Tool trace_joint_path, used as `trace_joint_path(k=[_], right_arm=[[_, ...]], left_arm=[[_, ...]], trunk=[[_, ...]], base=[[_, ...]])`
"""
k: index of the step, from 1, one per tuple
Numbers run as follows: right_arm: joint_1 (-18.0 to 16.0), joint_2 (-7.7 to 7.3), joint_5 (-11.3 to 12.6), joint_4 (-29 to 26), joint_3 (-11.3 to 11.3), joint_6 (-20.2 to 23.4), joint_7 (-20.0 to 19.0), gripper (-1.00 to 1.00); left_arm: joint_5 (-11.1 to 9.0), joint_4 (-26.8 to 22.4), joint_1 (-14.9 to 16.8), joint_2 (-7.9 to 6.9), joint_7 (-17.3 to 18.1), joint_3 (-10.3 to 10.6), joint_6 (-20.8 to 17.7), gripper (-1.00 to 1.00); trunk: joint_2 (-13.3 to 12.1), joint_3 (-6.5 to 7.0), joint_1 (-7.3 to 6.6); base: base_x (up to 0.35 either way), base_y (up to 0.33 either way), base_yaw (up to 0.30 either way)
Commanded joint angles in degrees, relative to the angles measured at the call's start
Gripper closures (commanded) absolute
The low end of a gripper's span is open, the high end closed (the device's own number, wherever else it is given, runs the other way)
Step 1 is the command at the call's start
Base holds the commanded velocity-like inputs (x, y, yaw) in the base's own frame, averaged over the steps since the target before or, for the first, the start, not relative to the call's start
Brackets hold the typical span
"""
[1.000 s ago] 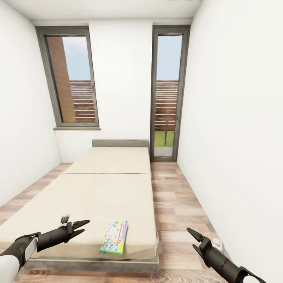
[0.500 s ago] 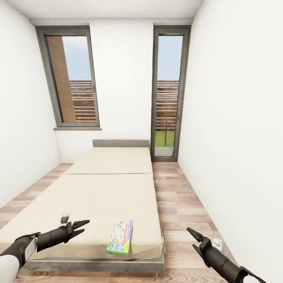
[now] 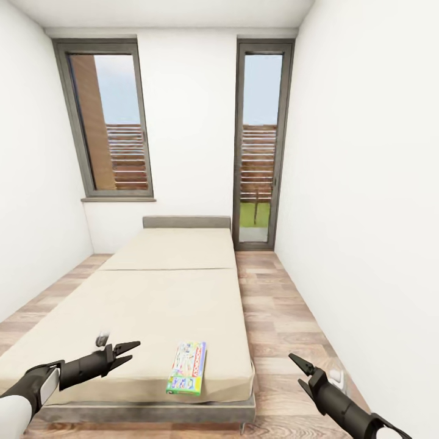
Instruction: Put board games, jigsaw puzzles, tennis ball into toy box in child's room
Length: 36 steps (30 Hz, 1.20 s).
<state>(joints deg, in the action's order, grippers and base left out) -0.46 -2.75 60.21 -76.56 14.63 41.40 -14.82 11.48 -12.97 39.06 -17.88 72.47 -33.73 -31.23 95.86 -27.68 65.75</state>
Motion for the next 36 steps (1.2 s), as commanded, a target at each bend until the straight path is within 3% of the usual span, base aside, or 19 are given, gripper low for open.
trace_joint_path(k=[1,13,20,28,36], right_arm=[[-0.02,0.05,-0.09,0.00,0.05,0.27,-0.06,-1.00],[-0.58,0.25,0.03,-1.25,-0.07,0.40,-0.20,-1.00],[-1.47,0.20,0.31,-7.80,0.15,0.60,0.09,-1.00],[-3.49,-0.47,0.62,-8.58,0.57,1.01,0.14,-1.00],[-3.81,0.00,3.06,-7.88,0.83,1.05,0.21,-1.00]], left_arm=[[0.56,-0.04,0.05,0.00,0.30,-0.52,-0.59,-1.00],[0.56,-0.05,0.05,-0.28,0.38,-1.14,-0.63,-1.00],[0.56,-0.04,0.05,-0.37,0.56,-1.24,-0.65,-1.00],[0.97,0.14,-0.01,-0.17,6.29,-0.83,-0.44,-1.00],[0.94,0.67,-0.36,0.08,7.37,-0.74,-0.18,-1.00]], trunk=[[0.45,-0.25,0.22],[5.26,-2.40,2.86],[8.07,-3.66,4.40],[11.28,-5.10,6.15],[14.49,-6.53,7.91]], base=[[0.000,0.001,-0.001],[0.000,0.000,0.000],[0.000,0.000,0.000],[0.000,0.000,0.000],[0.000,0.000,0.000]])
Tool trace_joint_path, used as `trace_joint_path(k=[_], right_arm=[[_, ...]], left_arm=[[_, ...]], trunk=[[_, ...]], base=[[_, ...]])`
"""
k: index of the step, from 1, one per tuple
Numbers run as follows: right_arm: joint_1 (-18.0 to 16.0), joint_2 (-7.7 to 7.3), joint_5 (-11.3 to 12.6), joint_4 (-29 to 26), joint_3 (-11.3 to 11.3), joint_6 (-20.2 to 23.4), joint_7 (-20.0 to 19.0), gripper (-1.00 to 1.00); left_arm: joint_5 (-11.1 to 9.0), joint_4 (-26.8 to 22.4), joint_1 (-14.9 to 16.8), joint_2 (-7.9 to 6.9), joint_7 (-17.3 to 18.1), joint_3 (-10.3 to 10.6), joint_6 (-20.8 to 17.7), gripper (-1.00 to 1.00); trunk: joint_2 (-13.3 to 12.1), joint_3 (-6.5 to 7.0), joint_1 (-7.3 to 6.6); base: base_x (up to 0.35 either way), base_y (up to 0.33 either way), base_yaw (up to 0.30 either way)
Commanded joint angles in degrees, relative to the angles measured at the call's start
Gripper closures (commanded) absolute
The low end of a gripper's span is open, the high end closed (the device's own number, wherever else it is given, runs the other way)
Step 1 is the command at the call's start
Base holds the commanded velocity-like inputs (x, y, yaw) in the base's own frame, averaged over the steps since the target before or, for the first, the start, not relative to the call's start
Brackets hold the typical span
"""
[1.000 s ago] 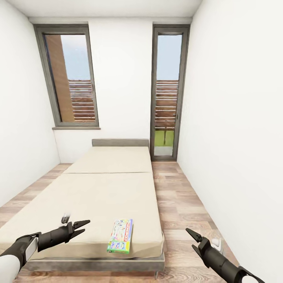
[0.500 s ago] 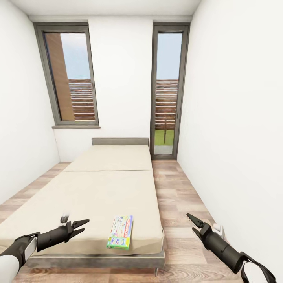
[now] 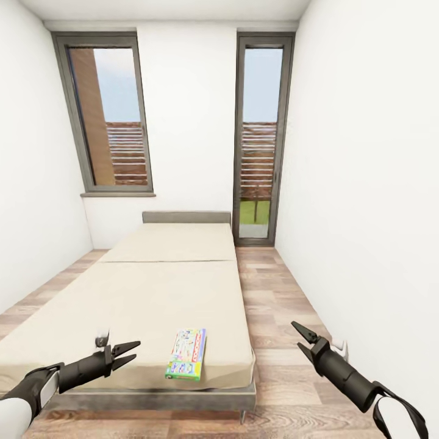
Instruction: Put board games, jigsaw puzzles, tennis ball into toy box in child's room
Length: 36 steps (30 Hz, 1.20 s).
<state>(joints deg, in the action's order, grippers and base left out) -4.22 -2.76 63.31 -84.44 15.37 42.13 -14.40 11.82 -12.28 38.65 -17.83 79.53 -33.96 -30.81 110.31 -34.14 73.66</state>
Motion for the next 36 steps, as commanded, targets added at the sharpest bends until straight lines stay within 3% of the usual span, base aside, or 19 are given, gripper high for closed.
trace_joint_path(k=[1,7,14,20,27,29,36], right_arm=[[-0.06,0.05,0.27,0.06,0.12,0.32,-0.22,-1.00],[-0.08,0.11,1.63,0.14,0.39,0.32,-0.35,-1.00],[-0.08,0.12,8.64,0.35,0.48,0.34,-0.52,-1.00],[-0.07,-0.02,10.40,3.53,0.71,0.29,-0.79,-1.00],[-0.01,-0.12,10.61,4.56,0.83,0.28,-0.88,-1.00],[0.00,0.04,10.68,4.84,0.68,0.21,-0.88,-1.00],[0.00,0.24,10.43,5.86,0.24,-0.23,-0.89,-1.00]], left_arm=[[0.62,0.03,-0.08,0.02,0.37,-0.50,-0.59,-1.00],[0.70,1.10,-0.36,-0.11,0.44,-0.49,-0.65,-1.00],[0.46,1.90,-0.41,0.31,0.40,-0.58,-1.32,-1.00],[0.35,2.85,-0.41,4.74,-1.87,-0.92,-1.51,-1.00],[0.17,2.98,-0.41,5.89,-5.52,-1.55,-1.46,-1.00],[0.15,2.94,-0.41,5.90,-6.00,-2.66,-1.46,-1.00],[0.35,2.88,-0.41,4.89,-6.43,-9.54,-1.54,-1.00]], trunk=[[0.45,-0.25,0.22],[2.85,-1.32,1.54],[5.66,-2.58,3.07],[8.07,-3.66,4.39],[10.87,-4.92,5.93],[11.68,-5.27,6.37],[14.48,-6.53,7.91]], base=[[0.000,0.000,0.000],[0.000,0.000,0.000],[0.000,0.000,0.000],[0.000,0.000,0.000],[0.000,0.000,0.000],[0.000,0.000,0.000],[0.000,0.000,0.000]])
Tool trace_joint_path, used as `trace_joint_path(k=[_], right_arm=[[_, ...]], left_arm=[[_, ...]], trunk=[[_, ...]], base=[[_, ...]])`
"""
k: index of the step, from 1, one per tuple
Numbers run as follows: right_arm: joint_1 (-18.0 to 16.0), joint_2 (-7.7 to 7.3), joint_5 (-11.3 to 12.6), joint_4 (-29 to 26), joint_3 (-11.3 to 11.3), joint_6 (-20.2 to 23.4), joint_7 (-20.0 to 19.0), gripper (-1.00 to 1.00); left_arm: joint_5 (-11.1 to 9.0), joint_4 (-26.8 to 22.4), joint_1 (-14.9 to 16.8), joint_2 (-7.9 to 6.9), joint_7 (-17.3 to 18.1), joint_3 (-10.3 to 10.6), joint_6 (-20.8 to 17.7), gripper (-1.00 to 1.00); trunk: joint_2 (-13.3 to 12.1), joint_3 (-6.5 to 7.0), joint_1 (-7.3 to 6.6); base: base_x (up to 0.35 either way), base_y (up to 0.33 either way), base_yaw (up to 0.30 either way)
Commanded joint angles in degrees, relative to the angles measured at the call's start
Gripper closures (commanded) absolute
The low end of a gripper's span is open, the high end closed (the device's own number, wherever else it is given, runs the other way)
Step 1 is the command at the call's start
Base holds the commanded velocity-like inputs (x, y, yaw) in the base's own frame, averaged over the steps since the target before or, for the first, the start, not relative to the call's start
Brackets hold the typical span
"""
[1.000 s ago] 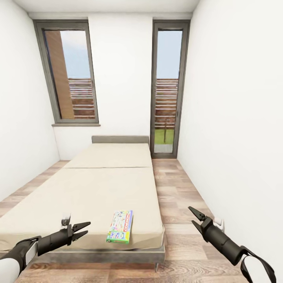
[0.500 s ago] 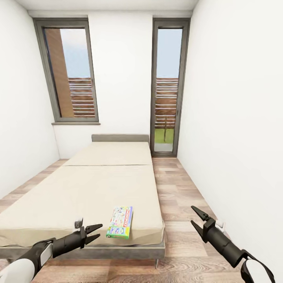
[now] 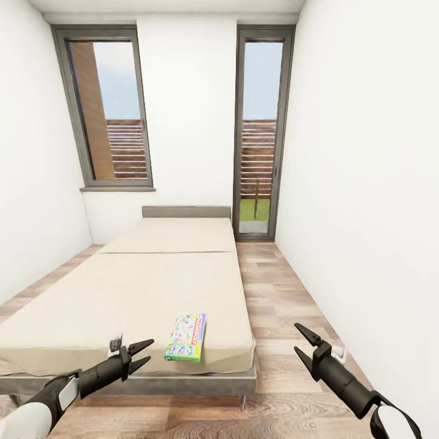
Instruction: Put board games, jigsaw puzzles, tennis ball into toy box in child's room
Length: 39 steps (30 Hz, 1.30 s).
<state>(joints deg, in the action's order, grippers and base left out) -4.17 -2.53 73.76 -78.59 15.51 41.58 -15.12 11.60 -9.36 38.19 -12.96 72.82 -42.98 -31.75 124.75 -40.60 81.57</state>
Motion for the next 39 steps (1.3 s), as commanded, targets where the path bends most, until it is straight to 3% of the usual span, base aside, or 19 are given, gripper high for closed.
trace_joint_path(k=[1,9,39], right_arm=[[-0.04,0.00,0.02,0.09,0.15,0.34,-0.17,-1.00],[-0.04,-0.08,0.20,0.44,0.45,0.48,-0.20,-1.00],[-0.04,0.07,0.15,0.37,-0.04,0.32,-0.17,-1.00]], left_arm=[[0.58,-0.04,0.05,-0.05,0.30,-0.83,-0.59,-1.00],[0.62,-0.05,0.05,-0.24,0.47,-2.02,-0.65,-1.00],[0.47,-0.05,0.05,-0.08,0.24,-2.38,-0.58,-1.00]], trunk=[[0.44,-0.25,0.22],[3.65,-1.68,1.97],[15.68,-7.07,8.56]], base=[[0.000,0.000,0.000],[0.000,0.000,0.000],[0.000,0.000,0.000]])
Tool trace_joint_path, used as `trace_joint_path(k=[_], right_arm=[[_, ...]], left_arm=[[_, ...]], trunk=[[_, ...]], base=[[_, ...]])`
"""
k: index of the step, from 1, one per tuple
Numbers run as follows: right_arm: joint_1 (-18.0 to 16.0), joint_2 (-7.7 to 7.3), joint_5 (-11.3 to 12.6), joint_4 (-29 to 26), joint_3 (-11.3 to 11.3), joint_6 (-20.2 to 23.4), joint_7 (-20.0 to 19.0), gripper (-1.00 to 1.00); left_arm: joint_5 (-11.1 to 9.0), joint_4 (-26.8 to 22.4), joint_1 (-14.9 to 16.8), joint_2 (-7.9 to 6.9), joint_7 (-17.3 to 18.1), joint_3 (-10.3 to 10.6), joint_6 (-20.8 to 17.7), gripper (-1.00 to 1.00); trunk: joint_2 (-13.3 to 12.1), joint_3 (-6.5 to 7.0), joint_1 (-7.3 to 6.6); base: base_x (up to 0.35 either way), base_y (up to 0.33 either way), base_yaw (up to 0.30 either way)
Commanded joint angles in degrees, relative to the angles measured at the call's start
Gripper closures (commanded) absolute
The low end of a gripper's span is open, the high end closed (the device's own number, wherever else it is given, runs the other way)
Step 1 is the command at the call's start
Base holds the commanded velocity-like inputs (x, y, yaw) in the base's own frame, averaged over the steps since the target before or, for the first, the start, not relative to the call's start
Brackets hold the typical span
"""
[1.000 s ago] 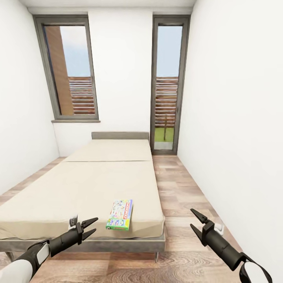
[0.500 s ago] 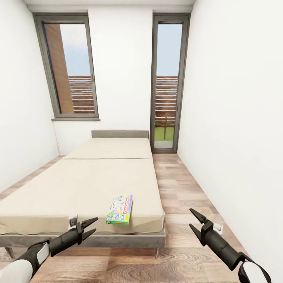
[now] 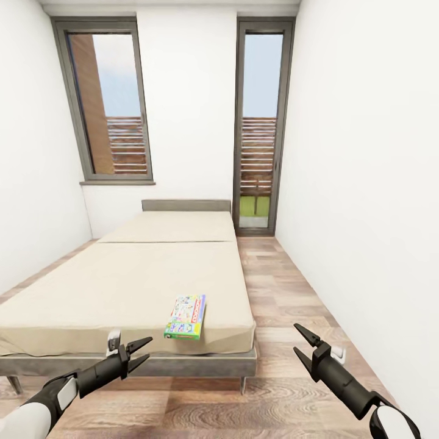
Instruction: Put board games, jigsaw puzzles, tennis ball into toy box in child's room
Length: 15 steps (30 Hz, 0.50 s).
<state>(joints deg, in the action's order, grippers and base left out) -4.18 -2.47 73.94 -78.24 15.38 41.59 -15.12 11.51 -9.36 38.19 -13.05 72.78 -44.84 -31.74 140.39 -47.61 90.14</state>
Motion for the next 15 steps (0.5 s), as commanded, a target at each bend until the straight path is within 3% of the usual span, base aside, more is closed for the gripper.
trace_joint_path(k=[1,9,15], right_arm=[[-0.04,0.01,-0.03,0.01,0.09,0.30,-0.17,-1.00],[-0.04,0.01,-0.03,0.02,0.09,0.33,-0.17,-1.00],[-0.04,0.05,-0.27,0.05,0.04,0.26,-0.17,-1.00]], left_arm=[[0.56,-0.04,0.05,0.04,0.25,-0.54,-0.56,-1.00],[0.46,-1.36,0.05,0.35,0.09,-0.66,0.77,-1.00],[0.48,-2.51,0.05,0.53,0.08,-0.61,6.37,-1.00]], trunk=[[0.44,-0.25,0.21],[2.88,-1.77,1.58],[2.96,-3.10,1.74]], base=[[0.000,0.000,0.000],[0.000,0.000,0.000],[0.000,0.000,0.000]])
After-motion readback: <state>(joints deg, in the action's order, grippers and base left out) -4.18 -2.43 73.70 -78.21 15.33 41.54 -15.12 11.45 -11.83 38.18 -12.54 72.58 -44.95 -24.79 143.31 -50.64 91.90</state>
